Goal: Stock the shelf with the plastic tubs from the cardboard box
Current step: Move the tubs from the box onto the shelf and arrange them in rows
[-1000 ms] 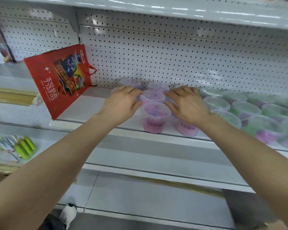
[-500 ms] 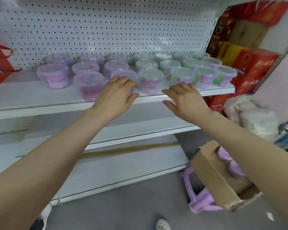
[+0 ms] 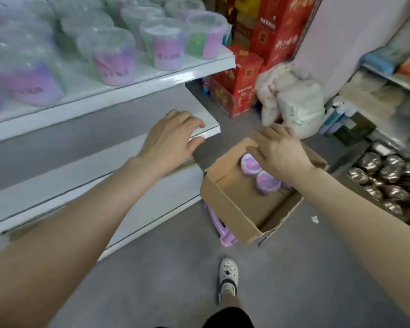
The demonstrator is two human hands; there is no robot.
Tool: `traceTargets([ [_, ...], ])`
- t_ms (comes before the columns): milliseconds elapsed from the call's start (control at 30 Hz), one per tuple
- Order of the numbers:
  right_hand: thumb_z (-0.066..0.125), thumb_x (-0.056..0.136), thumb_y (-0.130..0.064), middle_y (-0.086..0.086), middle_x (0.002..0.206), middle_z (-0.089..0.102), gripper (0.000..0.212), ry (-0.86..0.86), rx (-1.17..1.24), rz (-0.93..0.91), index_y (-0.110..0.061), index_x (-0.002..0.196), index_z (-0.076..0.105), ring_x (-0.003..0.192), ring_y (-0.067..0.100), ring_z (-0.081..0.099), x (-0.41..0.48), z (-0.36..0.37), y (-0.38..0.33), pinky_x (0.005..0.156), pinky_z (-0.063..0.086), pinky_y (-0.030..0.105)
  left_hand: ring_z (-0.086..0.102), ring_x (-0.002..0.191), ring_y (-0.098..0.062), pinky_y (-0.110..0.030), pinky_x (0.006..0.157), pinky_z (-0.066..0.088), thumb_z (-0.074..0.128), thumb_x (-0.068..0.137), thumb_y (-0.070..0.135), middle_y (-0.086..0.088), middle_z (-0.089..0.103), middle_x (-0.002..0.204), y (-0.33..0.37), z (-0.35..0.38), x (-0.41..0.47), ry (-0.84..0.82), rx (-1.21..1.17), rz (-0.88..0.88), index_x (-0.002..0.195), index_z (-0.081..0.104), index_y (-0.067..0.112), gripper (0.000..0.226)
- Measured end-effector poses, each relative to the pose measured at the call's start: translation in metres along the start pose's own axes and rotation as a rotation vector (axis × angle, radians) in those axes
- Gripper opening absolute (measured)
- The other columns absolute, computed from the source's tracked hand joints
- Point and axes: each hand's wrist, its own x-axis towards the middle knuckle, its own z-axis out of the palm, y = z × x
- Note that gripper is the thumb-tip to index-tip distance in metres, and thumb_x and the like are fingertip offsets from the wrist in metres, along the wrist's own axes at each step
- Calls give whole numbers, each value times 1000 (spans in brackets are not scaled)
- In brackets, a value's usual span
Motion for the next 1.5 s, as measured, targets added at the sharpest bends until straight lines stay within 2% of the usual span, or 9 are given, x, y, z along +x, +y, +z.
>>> traceTargets([
  [300,53,85,-38,3,96,68,30,-326,-1,235,-19,104,67,91,32,58,-76,142,172,73,42,39,55,101,-27,-38,82,48,57,87,30,-3,59,112,78,211,113,-250,-67,-27,114,59,17,30],
  [467,79,68,-28,7,88,70,37,-508,63,414,-18,102,70,89,35,63,-107,228,215,74,48,42,54,106,-23,-37,85,50,52,88,38,-1,58,117,80,306,128,-382,-74,-90,122,56,20,39],
  [600,77,70,-24,11,91,70,37,-652,112,515,-16,105,69,94,38,62,-112,284,232,79,48,47,55,103,-21,-34,80,52,58,88,34,-1,59,114,69,363,134,-471,-43,-91,126,53,21,40],
  [833,73,73,-17,11,102,70,45,-670,123,536,-17,117,64,99,38,61,-114,357,250,84,48,50,57,105,-26,-35,95,41,62,86,22,-6,59,121,43,454,149,-554,-33,18,126,56,14,42],
  [967,65,85,-22,8,123,63,51,-721,152,530,-19,134,51,120,34,50,-118,381,255,98,40,50,51,116,-32,-41,96,45,60,87,14,-7,52,133,34,504,179,-607,43,99,133,50,12,48],
  [1100,73,77,-20,7,108,69,50,-725,130,561,-19,124,58,117,38,49,-125,393,250,90,46,49,32,136,-31,-38,114,22,51,92,13,-9,36,149,38,545,213,-686,155,207,144,35,12,54],
  [1200,72,76,-15,7,99,69,51,-698,171,609,-23,125,58,121,37,45,-129,396,248,89,44,47,27,139,-29,-38,116,18,42,91,6,-6,28,153,47,558,230,-760,190,182,148,25,13,59],
  [1400,76,73,-15,7,78,69,45,-620,176,655,-27,115,65,115,34,52,-130,397,248,85,45,42,39,116,-33,-42,95,42,42,87,1,-10,43,132,54,555,218,-802,119,30,140,43,17,55],
  [1500,64,85,-19,9,99,70,39,-707,143,664,-24,123,58,128,32,39,-126,394,241,96,35,45,46,104,-36,-43,79,48,49,82,0,-14,52,118,48,544,188,-730,75,14,125,59,15,47],
])
